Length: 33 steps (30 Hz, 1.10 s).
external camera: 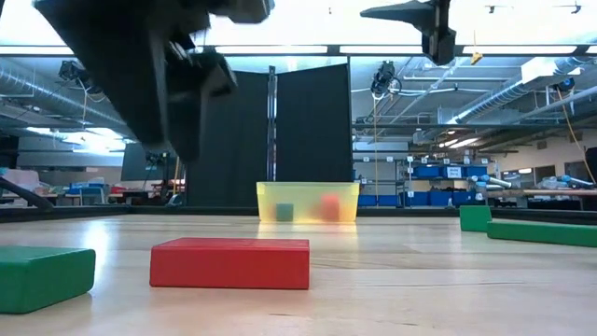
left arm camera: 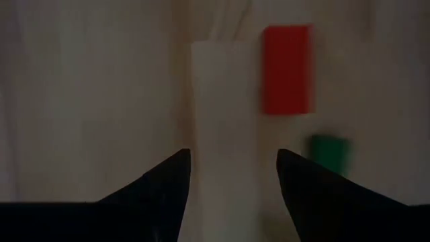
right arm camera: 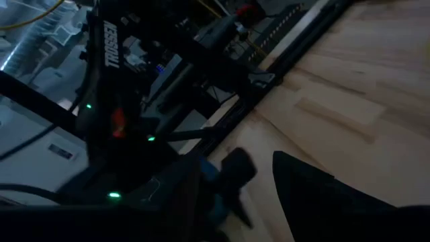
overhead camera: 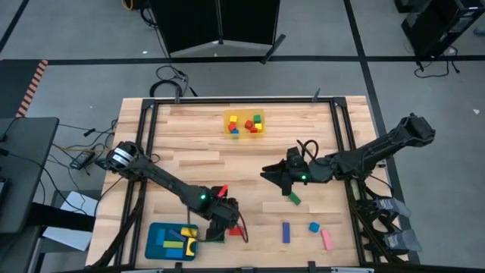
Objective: Sort blocks by size
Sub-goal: Put the red rectangular block into the blue bin
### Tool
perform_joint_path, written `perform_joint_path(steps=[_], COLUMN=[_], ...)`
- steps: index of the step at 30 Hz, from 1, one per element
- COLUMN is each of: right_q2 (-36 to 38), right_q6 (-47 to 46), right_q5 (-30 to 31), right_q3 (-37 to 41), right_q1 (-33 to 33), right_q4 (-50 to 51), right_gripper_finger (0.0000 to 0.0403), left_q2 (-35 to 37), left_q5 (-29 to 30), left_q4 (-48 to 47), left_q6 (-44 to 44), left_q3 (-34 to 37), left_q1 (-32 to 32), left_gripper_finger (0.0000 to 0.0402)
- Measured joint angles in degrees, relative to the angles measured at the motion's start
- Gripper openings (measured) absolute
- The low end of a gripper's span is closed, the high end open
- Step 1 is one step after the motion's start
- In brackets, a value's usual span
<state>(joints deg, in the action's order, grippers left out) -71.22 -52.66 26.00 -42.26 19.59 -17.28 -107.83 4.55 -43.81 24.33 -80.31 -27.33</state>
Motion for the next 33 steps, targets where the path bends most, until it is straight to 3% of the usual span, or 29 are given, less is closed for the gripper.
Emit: perform_joint_path(steps=[5,9,14,18,22,27,33], right_q2=[0.22,0.88,1.85,2.15,2.35,2.45,2.45], right_q6=[5.80,8.94,13.84,16.75,16.96,18.36,18.27], right_q5=[-0.92,-8.25,-17.22,-20.79,-22.73,-22.86,-17.79], right_q3=[-0.02,-0.02,-0.02,-0.02,0.00,0.00,0.02], right_q1=[-0.63,-1.64,-0.50,1.09,2.85,5.15,5.84], right_q4=[-0.33,-0.28,0.31,1.74,2.09,2.14,1.67], right_gripper_finger=[0.0201,0.0201,0.0201,0.0200,0.0200,0.0200,0.0200], left_q2=[1.26,0.96,-0.30,-1.91,-4.10,-5.72,-5.93], left_q5=[8.14,13.87,13.80,13.43,9.21,5.89,4.70], left_q4=[2.49,7.06,16.76,18.90,21.39,20.88,18.60], left_q6=[9.96,19.15,20.75,22.71,24.12,25.39,23.65], left_q3=[0.00,0.00,-0.02,-0.11,-0.13,-0.13,-0.15], left_q1=[-3.76,-4.57,-4.26,-3.80,-3.69,-3.70,-3.97], left_gripper_finger=[0.0229,0.0229,0.0229,0.0230,0.0234,0.0247,0.0262])
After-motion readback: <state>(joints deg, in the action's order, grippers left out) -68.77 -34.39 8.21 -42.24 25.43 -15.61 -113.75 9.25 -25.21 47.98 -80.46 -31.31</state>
